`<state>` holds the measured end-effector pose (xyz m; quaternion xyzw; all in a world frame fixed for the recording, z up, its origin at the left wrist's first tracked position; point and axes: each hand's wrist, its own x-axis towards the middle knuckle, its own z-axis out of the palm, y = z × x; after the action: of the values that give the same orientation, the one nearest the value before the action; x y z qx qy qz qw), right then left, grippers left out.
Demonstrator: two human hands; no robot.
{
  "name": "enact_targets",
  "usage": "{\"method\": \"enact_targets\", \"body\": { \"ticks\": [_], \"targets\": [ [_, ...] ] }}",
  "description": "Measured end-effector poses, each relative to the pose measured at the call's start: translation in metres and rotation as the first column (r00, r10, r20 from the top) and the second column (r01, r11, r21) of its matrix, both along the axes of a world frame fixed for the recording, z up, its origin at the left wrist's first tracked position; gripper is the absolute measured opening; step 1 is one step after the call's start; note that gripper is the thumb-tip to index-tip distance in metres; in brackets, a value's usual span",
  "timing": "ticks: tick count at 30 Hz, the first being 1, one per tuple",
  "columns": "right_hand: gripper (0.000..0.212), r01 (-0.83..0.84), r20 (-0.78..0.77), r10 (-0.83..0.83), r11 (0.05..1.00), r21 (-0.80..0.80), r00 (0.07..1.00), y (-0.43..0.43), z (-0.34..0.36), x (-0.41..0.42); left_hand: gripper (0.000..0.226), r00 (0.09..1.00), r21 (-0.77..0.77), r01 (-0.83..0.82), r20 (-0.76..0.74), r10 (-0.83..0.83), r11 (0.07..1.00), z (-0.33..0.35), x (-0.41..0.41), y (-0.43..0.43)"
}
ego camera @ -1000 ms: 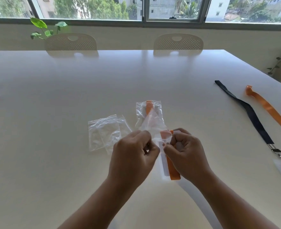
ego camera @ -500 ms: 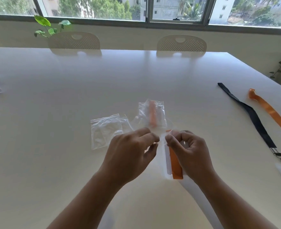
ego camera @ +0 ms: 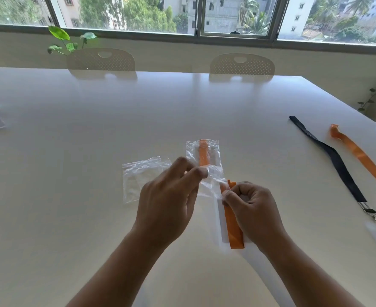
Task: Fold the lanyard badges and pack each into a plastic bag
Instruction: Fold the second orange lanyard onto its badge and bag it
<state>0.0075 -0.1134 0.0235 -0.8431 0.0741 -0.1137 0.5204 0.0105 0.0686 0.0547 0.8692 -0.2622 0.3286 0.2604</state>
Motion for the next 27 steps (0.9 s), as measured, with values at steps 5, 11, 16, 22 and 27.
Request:
{"method": "enact_targets", "body": {
  "ticks": [5,11,16,22,27],
  "targets": [
    [0.026,0.006,0.02,-0.007,0.999,0.054,1.0,0.002,0.008,-0.002,0.015,0.999,0.136,0.039,-0.02,-0.037,0.99,0.003,0.003,0.005],
    [0.023,0.067,0.027,-0.071,0.988,0.14,0.997,-0.002,0.014,0.001,0.028,0.986,0.168,0.101,-0.145,-0.077,0.981,0.002,0.005,0.012],
    [0.02,0.023,0.021,-0.028,0.975,0.222,0.999,-0.003,0.014,0.0,0.007,0.995,0.101,0.06,-0.083,-0.051,0.993,0.0,0.01,0.013],
    [0.021,-0.072,0.108,0.047,0.968,0.239,0.993,-0.01,0.019,0.001,0.004,0.994,-0.071,-0.045,-0.104,0.038,0.996,-0.001,0.013,0.014],
    [0.04,-0.078,0.251,0.008,0.96,0.27,0.968,-0.024,0.039,0.004,0.004,0.99,-0.074,-0.045,-0.137,0.035,0.996,-0.003,0.014,0.015]
  ]
}}
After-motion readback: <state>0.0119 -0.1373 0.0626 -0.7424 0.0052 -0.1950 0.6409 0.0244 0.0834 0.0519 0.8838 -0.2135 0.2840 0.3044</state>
